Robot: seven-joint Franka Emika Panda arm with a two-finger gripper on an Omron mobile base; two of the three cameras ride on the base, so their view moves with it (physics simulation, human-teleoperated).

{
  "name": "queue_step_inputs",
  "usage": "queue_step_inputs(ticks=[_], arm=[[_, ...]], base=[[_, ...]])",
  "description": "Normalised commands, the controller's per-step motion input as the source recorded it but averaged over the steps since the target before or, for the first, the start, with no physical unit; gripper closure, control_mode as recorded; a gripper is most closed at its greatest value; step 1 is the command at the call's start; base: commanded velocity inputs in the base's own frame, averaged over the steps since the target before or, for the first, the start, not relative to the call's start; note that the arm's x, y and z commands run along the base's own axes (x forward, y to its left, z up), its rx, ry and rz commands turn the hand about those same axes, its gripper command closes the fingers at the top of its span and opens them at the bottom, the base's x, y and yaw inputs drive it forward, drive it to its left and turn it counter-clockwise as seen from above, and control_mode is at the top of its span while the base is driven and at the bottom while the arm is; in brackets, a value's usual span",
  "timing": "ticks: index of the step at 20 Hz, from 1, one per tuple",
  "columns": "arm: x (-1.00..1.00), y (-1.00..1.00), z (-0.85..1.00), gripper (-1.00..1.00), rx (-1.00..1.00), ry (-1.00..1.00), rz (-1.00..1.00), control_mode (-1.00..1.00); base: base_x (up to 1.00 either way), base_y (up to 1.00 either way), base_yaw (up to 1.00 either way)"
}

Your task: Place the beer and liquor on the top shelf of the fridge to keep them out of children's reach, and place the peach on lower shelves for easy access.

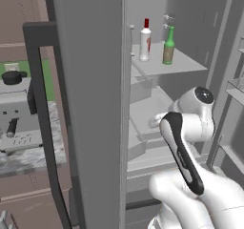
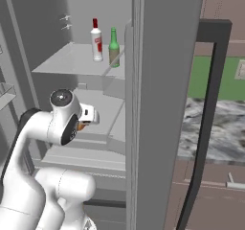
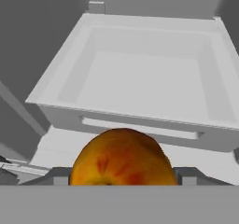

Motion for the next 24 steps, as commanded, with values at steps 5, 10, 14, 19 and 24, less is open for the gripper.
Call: queue_step_inputs(ticks=[5, 10, 14, 19, 24], arm=[[0.74, 0.00, -0.48, 1.00, -0.01, 0.05, 0.00, -1.00], [0.73, 0.00, -0.30, 1.00, 0.00, 0.08, 0.00, -1.00], [0.68, 0.00, -0.22, 1.00, 0.00, 0.06, 0.00, -1.00], [0.69, 0.00, -0.24, 1.00, 0.00, 0.06, 0.00, -1.00], [0.66, 0.00, -0.21, 1.00, 0.00, 0.01, 0.00, -1.00]], base=[[0.00, 0.00, 0.00], [0.00, 0.00, 0.00], [0.00, 0.00, 0.00], [0.00, 0.00, 0.00], [0.00, 0.00, 0.00]])
